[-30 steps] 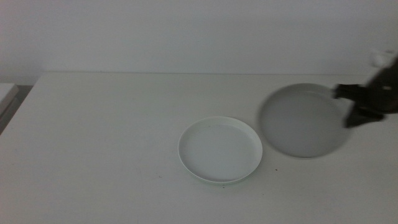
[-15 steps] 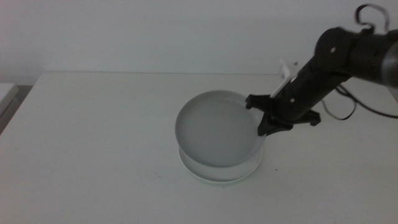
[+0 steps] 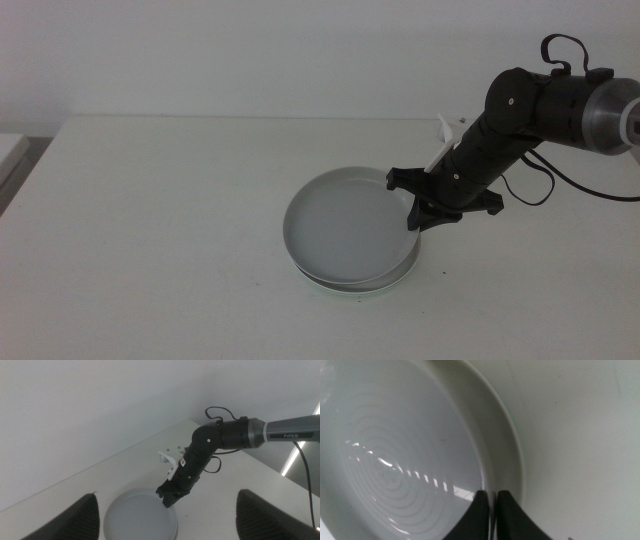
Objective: Stack the three bowls on top of each other.
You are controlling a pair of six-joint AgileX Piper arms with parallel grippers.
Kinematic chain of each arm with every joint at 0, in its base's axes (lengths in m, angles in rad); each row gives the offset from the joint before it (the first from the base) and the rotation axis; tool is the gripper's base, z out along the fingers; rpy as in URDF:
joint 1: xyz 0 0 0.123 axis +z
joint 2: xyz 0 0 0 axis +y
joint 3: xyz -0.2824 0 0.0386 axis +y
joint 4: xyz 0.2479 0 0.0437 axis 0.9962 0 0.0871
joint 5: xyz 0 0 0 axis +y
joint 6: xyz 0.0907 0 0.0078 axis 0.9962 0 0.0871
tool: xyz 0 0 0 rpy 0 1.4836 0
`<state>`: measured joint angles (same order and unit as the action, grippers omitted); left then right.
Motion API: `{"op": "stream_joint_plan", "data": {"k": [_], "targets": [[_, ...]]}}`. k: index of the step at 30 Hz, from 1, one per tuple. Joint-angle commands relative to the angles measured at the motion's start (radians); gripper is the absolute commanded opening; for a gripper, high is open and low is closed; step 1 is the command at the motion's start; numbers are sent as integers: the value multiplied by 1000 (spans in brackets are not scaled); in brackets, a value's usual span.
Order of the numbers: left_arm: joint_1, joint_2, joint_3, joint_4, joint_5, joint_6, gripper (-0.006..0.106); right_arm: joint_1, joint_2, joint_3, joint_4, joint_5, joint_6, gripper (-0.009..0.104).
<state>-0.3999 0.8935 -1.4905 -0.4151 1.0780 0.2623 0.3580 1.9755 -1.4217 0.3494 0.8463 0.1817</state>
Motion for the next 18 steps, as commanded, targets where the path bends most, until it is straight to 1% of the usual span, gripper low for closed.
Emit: {"op": "stream_joint_plan", "data": {"k": [1, 3, 4, 8, 9, 11, 12, 13, 15, 18], "targets": [[0, -3, 3, -1, -10, -4, 94, 0, -4, -6, -19, -5, 2, 8], [0, -3, 3, -1, -10, -4, 94, 0, -4, -6, -31, -4, 2, 17], [0, -3, 3, -1, -10, -4, 94, 0, -4, -6, -32, -1, 2, 24], [0, -3, 3, -1, -10, -4, 94, 0, -15, -6, -32, 5, -32, 62], [0, -3, 3, -1, -10, -4, 94, 0, -24, -6, -39, 11, -47, 69], [0, -3, 3, -1, -12, -4, 94, -9, -62, -6, -81, 39, -60, 86], [0, -3, 3, -1, -12, -4, 94, -19, -82, -6, -100, 52, -60, 91], [0, -3, 3, -1, -12, -4, 94, -33, -119, -6, -128, 69, -60, 93], [0, -3, 3, -1, -12, -4, 94, -70, -187, -6, -168, 99, -60, 93], [0, -3, 3, -1, -12, -4, 94, -131, -318, -6, -203, 116, -65, 93]]}}
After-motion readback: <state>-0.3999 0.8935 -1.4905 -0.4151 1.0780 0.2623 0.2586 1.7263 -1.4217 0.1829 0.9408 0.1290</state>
